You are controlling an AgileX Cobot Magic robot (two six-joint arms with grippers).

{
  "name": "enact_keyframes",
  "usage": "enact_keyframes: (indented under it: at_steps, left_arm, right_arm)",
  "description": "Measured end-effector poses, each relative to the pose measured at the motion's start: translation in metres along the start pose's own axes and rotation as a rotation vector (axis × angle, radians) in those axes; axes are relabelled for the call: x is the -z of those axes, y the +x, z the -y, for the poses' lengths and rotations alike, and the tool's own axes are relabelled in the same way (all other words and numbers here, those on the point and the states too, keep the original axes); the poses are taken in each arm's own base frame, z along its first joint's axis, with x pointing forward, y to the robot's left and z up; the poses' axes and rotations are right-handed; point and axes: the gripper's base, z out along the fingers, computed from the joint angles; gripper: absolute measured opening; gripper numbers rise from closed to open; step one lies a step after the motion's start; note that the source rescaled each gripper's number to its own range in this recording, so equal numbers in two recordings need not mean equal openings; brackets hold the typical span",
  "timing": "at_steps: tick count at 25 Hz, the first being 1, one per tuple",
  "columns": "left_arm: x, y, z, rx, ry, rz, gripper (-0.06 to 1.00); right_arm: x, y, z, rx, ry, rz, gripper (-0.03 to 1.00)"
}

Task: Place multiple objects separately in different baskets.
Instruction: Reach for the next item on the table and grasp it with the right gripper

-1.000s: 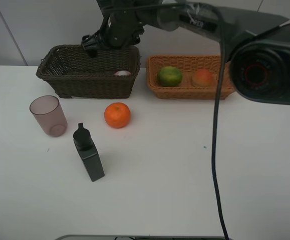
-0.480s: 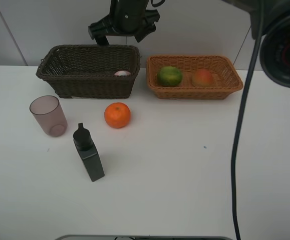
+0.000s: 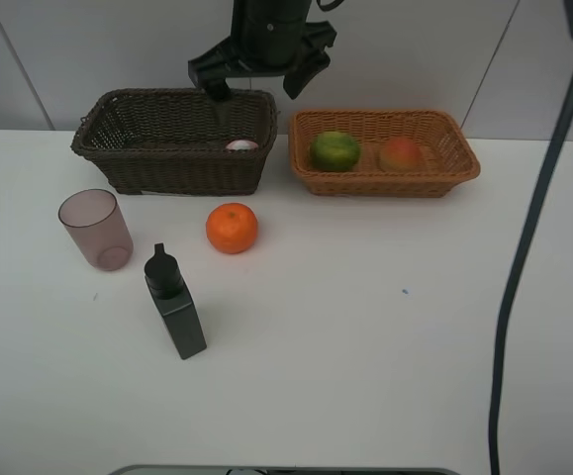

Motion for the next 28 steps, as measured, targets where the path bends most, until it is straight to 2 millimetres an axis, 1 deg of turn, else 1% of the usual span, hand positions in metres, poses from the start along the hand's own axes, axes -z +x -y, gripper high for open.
enact_keyframes:
  at_steps: [4,7,10,15,18,21,24,28]
  left_arm:
    - [0.0,0.0,0.0,0.0,0.0,0.0,0.96]
    - [0.0,0.0,0.0,0.0,0.0,0.0,0.96]
    - [0.0,0.0,0.0,0.0,0.0,0.0,0.96]
    - [0.0,0.0,0.0,0.0,0.0,0.0,0.96]
    - [0.0,0.0,0.0,0.0,0.0,0.0,0.96]
    - [0.0,0.0,0.0,0.0,0.0,0.0,0.96]
    - [0.0,0.0,0.0,0.0,0.0,0.0,0.96]
    - [0.0,0.0,0.0,0.0,0.0,0.0,0.96]
  right_arm:
    - [0.0,0.016,0.001,0.01,-0.007,-0.01,1.0]
    - [-0.005,0.031,0.001,0.012,-0.019,-0.015,1.0]
    - [-0.017,0.046,-0.003,-0.012,-0.03,-0.017,1.0]
    - [-0.042,0.071,-0.025,-0.025,-0.055,-0.036,1.0]
    - [-0.048,0.076,-0.039,-0.059,-0.084,0.005,1.0]
    - [-0.056,0.075,-0.048,-0.122,-0.1,0.035,1.0]
    - [-0.07,0.076,-0.051,-0.175,-0.086,0.038,1.0]
    - [-0.09,0.079,-0.05,-0.184,-0.045,0.043,1.0]
